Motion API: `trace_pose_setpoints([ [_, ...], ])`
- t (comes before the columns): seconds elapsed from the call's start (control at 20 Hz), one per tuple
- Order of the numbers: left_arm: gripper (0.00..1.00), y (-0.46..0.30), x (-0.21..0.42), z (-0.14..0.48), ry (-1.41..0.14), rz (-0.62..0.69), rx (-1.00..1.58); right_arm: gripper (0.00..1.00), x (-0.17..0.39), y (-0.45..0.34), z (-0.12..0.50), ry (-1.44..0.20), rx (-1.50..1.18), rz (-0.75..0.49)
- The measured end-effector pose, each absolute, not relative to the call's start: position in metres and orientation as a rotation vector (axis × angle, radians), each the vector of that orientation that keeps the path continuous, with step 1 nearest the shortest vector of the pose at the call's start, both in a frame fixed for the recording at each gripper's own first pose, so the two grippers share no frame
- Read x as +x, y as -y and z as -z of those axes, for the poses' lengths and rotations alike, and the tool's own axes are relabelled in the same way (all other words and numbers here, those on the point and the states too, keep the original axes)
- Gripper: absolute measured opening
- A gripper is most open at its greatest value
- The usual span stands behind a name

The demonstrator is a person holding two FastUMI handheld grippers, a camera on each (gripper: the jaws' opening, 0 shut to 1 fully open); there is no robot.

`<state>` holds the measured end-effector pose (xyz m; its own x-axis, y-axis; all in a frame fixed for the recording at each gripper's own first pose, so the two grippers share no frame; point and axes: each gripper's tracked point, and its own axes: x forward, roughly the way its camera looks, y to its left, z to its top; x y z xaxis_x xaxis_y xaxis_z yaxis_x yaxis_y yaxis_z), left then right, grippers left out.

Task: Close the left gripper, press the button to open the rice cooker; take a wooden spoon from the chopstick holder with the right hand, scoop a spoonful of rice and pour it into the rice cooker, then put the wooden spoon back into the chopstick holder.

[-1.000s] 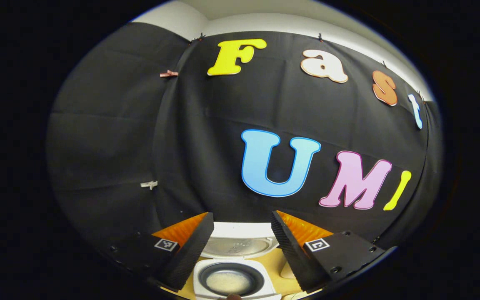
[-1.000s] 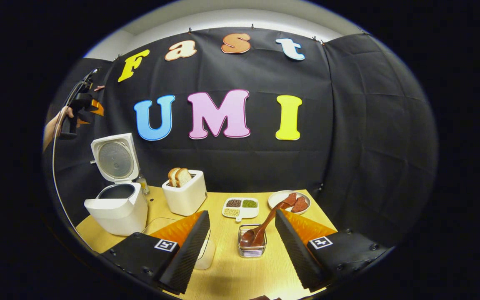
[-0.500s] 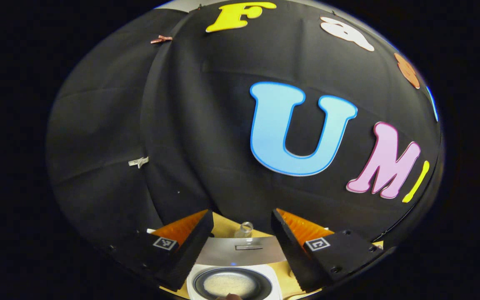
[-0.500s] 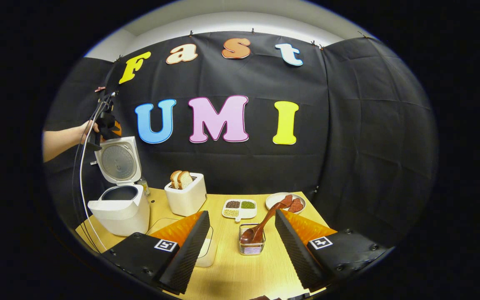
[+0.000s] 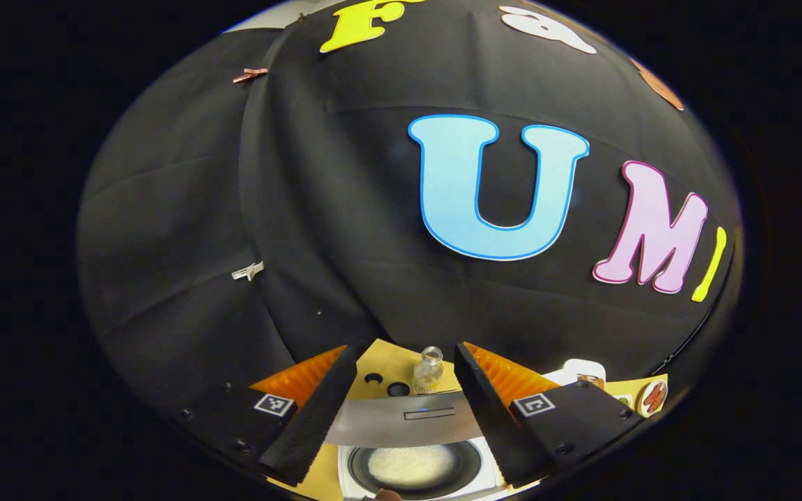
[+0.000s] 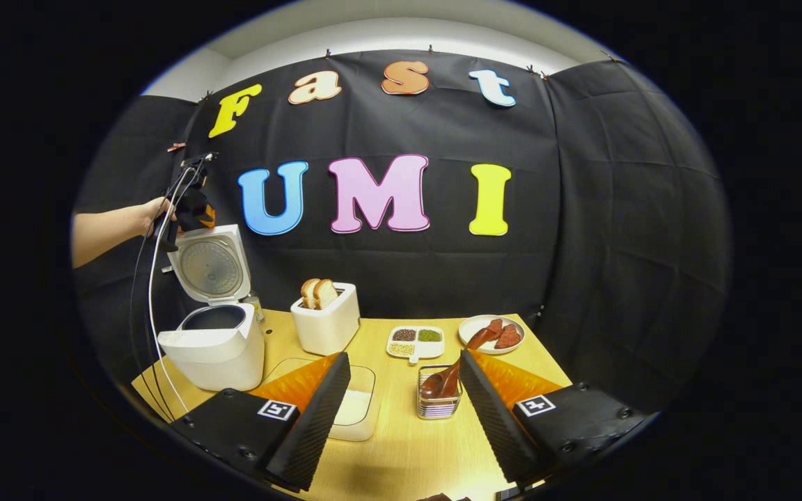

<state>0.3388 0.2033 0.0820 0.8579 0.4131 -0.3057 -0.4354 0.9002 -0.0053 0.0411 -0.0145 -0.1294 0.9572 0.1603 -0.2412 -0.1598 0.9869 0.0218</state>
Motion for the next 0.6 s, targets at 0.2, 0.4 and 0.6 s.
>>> trace_pose_setpoints([
  [0.2, 0.99, -0.183, 0.308, -0.059, -0.345, -0.434, -0.09, 0.98, 0.038, 0.001, 0.134, -0.257, 0.004, -0.203],
  [0.4, 0.99, -0.162, 0.276, -0.023, -0.384, -0.441, -0.114, 0.98, 0.034, -0.009, 0.142, -0.272, -0.006, -0.24],
  [0.6, 0.99, -0.145, 0.251, 0.017, -0.419, -0.434, -0.128, 0.99, 0.033, -0.016, 0.141, -0.27, -0.016, -0.271],
])
